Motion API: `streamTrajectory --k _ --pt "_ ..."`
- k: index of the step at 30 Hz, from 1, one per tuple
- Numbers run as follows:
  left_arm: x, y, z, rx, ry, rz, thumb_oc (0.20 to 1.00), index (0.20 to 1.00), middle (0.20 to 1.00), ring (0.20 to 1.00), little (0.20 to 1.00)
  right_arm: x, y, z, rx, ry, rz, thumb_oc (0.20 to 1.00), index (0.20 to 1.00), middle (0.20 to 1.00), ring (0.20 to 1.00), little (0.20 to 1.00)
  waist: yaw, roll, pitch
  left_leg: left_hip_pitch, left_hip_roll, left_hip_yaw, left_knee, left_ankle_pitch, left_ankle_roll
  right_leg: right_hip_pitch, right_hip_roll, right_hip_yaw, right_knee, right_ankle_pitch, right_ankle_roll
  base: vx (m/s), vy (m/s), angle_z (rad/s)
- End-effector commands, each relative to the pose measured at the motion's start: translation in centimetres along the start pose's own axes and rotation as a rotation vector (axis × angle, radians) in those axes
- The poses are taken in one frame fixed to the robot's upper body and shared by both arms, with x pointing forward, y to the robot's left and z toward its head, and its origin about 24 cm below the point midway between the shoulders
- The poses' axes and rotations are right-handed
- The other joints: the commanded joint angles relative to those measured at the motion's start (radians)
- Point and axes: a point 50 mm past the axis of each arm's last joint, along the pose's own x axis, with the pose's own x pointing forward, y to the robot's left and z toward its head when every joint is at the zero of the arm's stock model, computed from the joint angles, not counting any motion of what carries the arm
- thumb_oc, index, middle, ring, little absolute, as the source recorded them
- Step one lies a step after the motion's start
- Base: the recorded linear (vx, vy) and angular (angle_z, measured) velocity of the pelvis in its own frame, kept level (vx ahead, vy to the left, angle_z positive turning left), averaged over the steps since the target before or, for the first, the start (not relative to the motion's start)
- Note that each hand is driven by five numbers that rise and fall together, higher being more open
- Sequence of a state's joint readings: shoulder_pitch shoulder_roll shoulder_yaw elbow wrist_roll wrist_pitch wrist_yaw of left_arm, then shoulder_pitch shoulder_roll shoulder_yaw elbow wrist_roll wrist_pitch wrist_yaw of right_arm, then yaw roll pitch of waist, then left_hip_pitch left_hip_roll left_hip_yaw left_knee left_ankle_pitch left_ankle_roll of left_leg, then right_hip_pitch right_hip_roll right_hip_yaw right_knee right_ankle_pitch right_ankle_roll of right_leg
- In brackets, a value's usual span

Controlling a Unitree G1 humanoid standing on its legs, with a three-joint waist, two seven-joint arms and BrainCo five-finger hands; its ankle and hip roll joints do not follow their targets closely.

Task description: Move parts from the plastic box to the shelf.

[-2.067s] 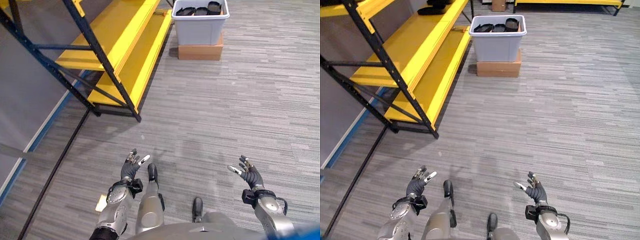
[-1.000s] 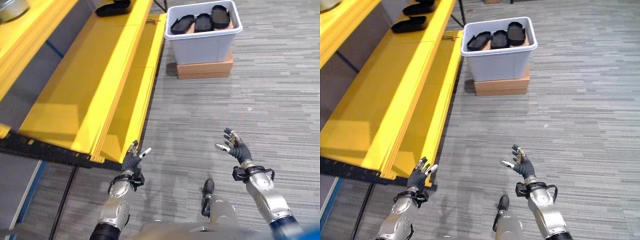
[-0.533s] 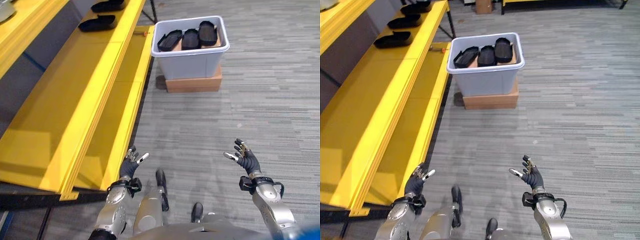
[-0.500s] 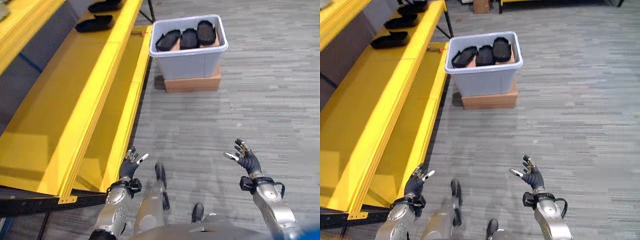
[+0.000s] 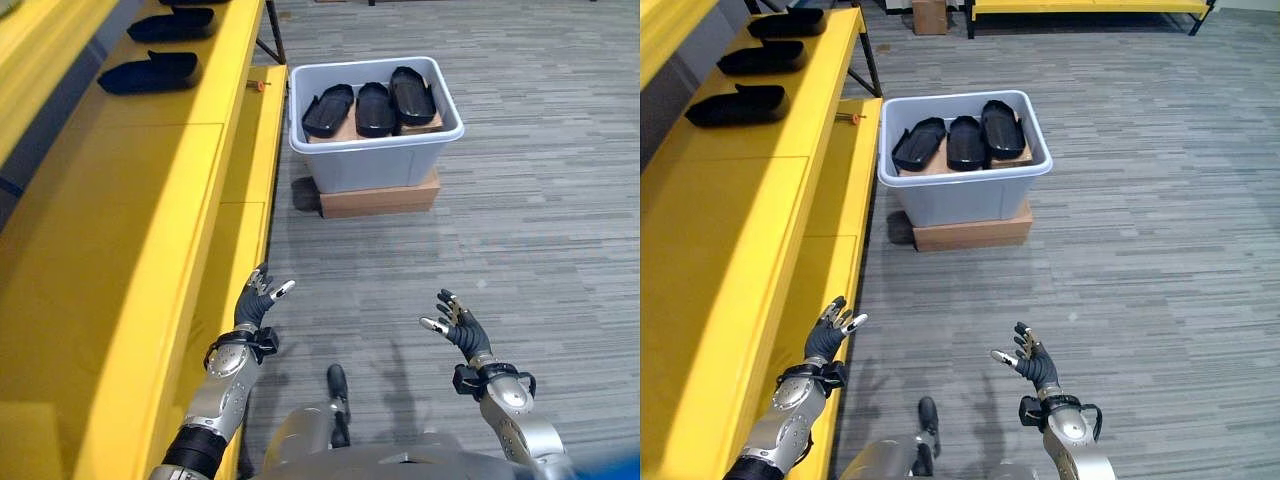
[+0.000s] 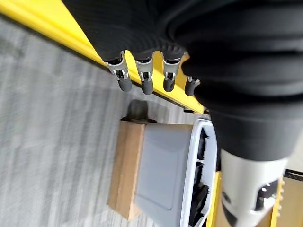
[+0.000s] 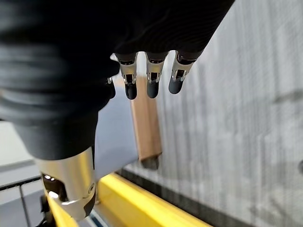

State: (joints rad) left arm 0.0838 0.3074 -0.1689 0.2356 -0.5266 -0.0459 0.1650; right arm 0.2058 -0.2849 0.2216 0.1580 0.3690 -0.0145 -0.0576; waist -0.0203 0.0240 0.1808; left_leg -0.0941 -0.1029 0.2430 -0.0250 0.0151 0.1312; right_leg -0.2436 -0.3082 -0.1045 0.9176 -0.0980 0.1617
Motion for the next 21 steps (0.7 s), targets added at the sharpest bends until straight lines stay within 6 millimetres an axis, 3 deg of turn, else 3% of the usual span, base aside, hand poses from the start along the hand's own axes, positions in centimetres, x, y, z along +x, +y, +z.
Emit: streamTrajectory --k 1,2,4,6,8,12,13,14,18,19,21 --pt "-0.4 0.0 2.0 0.035 -0.104 -0.021 1.0 1.0 1.0 1.0 1.0 0.4 -0.7 2.2 -0.027 -0.094 0.005 1.0 1.0 1.0 1.0 1.0 -0.012 0.037 0.041 0.023 0.128 0.011 -0.029 0.062 -0.107 0.021 0.102 -0.055 -0.356 0.162 -0.025 0.22 0.037 0.37" --pt "-0.3 0.1 2.1 0.042 -0.106 -0.021 1.0 1.0 1.0 1.0 1.0 0.5 -0.7 2.3 -0.024 -0.097 0.011 1.0 1.0 1.0 1.0 1.0 -0.026 0.04 0.052 0.053 0.129 0.009 -0.043 0.055 -0.114 -0.009 0.131 -0.063 -0.417 0.129 -0.036 0.39 0.017 -0.05" --pt "-0.3 0.3 2.1 0.037 -0.108 -0.017 1.0 1.0 1.0 1.0 1.0 0.5 -0.6 2.3 -0.014 -0.096 0.014 1.0 1.0 1.0 1.0 1.0 -0.039 0.039 0.057 0.103 0.126 0.0 -0.057 0.018 -0.138 -0.017 0.127 -0.074 -0.599 0.106 -0.022 0.39 -0.116 -0.15" --pt "-0.2 0.6 2.1 0.031 -0.112 0.0 1.0 1.0 1.0 1.0 1.0 0.7 -0.6 2.6 -0.023 -0.107 0.016 1.0 1.0 1.0 1.0 1.0 -0.05 0.033 0.056 0.139 0.143 0.014 -0.062 0.001 -0.167 -0.036 0.099 -0.091 -0.883 0.228 0.007 0.38 -0.207 0.46" --pt "-0.3 1.0 1.9 0.031 -0.109 0.02 1.0 1.0 1.0 1.0 1.0 0.8 -0.5 2.9 -0.051 -0.115 0.025 1.0 1.0 1.0 1.0 1.0 -0.049 0.024 0.048 0.181 0.16 0.027 -0.062 -0.023 -0.192 -0.049 0.079 -0.146 -0.988 0.281 0.038 0.43 -0.249 0.25" --pt "-0.4 0.5 1.0 0.007 -0.081 0.008 1.0 1.0 1.0 1.0 1.0 0.7 -0.6 3.3 -0.071 -0.127 0.046 1.0 1.0 1.0 1.0 1.0 -0.049 0.014 0.018 0.236 0.179 0.003 -0.062 -0.047 -0.215 -0.012 0.074 -0.185 -0.933 0.304 0.022 0.39 -0.308 0.27" --pt "-0.5 -0.3 0.6 -0.025 -0.071 -0.014 1.0 1.0 1.0 1.0 1.0 0.7 -1.2 4.1 -0.099 -0.152 0.046 1.0 1.0 1.0 1.0 1.0 -0.057 0.042 0.005 0.233 0.229 -0.023 0.026 -0.021 -0.235 -0.002 0.11 -0.201 -0.873 0.251 -0.015 0.3 -0.291 0.48" --pt "-0.5 -0.3 0.6 -0.025 -0.071 -0.014 1.0 1.0 1.0 1.0 1.0 0.7 -1.2 4.1 -0.099 -0.152 0.046 1.0 1.0 1.0 1.0 1.0 -0.057 0.043 0.004 0.232 0.229 -0.024 0.027 -0.022 -0.236 -0.002 0.11 -0.202 -0.872 0.25 -0.016 0.38 -0.379 0.38" --pt "-0.4 -1.0 0.6 -0.066 -0.069 -0.027 1.0 1.0 1.0 1.0 1.0 0.5 -2.3 4.3 -0.104 -0.157 0.012 1.0 1.0 1.0 1.0 1.0 -0.052 0.059 0.007 0.175 0.274 -0.058 0.175 0.101 -0.266 0.021 0.15 -0.218 -0.845 0.172 -0.071 0.25 -0.316 -0.15" --pt "-0.4 -1.0 0.4 -0.078 -0.058 -0.023 1.0 1.0 1.0 1.0 1.0 0.2 -3.0 4.3 -0.107 -0.157 -0.015 1.0 1.0 1.0 1.0 1.0 -0.045 0.042 0.016 0.097 0.317 -0.052 0.359 0.204 -0.279 0.069 0.18 -0.216 -0.856 0.122 -0.119 0.29 -0.398 -0.02" --pt "-0.5 -1.1 0.3 -0.078 -0.055 -0.026 1.0 1.0 1.0 1.0 1.0 0.1 -3.2 4.3 -0.107 -0.154 -0.027 1.0 1.0 1.0 1.0 1.0 -0.041 0.043 0.024 0.073 0.334 -0.048 0.436 0.203 -0.297 0.095 0.196 -0.213 -0.859 0.09 -0.127 0.27 -0.325 0.16"
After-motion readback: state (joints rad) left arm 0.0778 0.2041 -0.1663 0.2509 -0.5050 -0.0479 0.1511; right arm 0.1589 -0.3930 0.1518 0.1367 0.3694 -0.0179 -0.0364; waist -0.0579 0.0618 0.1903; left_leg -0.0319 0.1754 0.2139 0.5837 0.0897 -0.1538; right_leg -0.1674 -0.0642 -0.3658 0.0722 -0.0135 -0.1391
